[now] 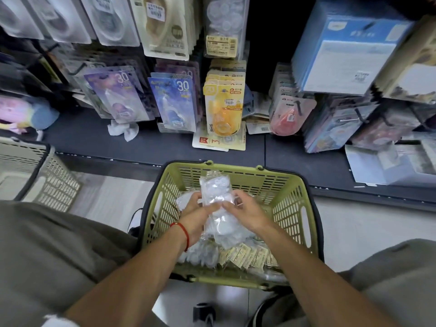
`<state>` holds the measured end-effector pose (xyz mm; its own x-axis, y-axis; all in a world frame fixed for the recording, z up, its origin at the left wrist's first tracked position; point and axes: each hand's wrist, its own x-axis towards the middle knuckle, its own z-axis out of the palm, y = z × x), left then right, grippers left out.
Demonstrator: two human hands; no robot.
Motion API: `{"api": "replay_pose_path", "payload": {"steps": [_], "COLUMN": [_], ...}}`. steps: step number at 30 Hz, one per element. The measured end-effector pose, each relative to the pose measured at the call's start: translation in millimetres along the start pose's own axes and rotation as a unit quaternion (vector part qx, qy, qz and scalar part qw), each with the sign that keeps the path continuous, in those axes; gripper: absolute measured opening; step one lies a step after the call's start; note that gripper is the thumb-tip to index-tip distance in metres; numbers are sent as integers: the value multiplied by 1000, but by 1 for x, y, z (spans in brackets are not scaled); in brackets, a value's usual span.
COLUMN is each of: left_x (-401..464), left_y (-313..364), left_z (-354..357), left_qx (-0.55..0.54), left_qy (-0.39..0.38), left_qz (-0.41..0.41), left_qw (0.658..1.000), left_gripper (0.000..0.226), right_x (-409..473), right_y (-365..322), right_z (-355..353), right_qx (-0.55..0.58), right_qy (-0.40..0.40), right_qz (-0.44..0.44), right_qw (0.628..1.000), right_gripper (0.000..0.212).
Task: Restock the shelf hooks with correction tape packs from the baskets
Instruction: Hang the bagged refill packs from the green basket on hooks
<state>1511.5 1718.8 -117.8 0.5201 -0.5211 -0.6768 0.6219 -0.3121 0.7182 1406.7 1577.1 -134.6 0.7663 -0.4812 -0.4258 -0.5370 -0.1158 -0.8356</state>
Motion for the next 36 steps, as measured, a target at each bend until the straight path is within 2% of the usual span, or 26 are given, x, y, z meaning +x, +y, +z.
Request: {"api": "replay_pose_path", "payload": {"steps": [3, 4, 5, 7, 9, 11, 14, 16, 18, 20, 22, 25, 27, 31, 33, 36], "left_x": [3, 4, 6, 9, 11, 13, 15, 14, 13, 11, 8, 6, 4, 3, 3, -1], "left_y": [-13, -14, -15, -14, -11, -9, -9, -10, -9, -6, -2, 3, 6, 9, 10, 12], "left_z": [-7, -12, -17, -29, -37, -41, -43, -43, -42, -41, -41, -44, -45, -39, -36, -28], "left_qx": [20, 19, 14, -12, -38, -55, -52, -44, -41, -37, -39, -49, -42, 3, 37, 86], "left_qy": [82, 112, 136, 167, 185, 192, 195, 193, 191, 192, 197, 197, 195, 178, 157, 117], "left_qz": [5, -2, -7, -11, -14, -9, -2, -1, -2, 5, 14, 27, 36, 64, 82, 107], "left_qw": [996, 994, 991, 986, 982, 980, 979, 980, 981, 981, 980, 979, 979, 982, 983, 984], "left_gripper": [44, 45, 46, 47, 49, 43, 42, 39, 38, 37, 37, 44, 43, 37, 38, 40], "right_x": [10, 12, 14, 11, 8, 9, 12, 11, 9, 6, 6, 15, 21, 20, 17, 15], "right_y": [12, 22, 36, 63, 80, 88, 93, 92, 88, 82, 77, 59, 42, 28, 19, -7], "right_z": [3, -1, -5, -3, 9, 23, 32, 29, 25, 22, 13, -14, -34, -59, -67, -77], "right_qx": [-54, -128, -226, -360, -408, -464, -526, -552, -547, -540, -524, -407, -328, -241, -169, -55], "right_qy": [17, 31, 22, -55, -109, -110, -108, -109, -84, -67, -48, 26, 32, 63, 90, 84], "right_qz": [8, 11, 16, 33, 38, 25, -12, -50, -96, -129, -135, -79, -26, 25, 17, 4], "right_qw": [998, 991, 974, 931, 906, 879, 843, 825, 827, 829, 840, 910, 944, 968, 981, 995], "right_gripper": [17, 21, 31, 61, 90, 109, 118, 102, 72, 58, 53, 41, 36, 38, 29, 20]}}
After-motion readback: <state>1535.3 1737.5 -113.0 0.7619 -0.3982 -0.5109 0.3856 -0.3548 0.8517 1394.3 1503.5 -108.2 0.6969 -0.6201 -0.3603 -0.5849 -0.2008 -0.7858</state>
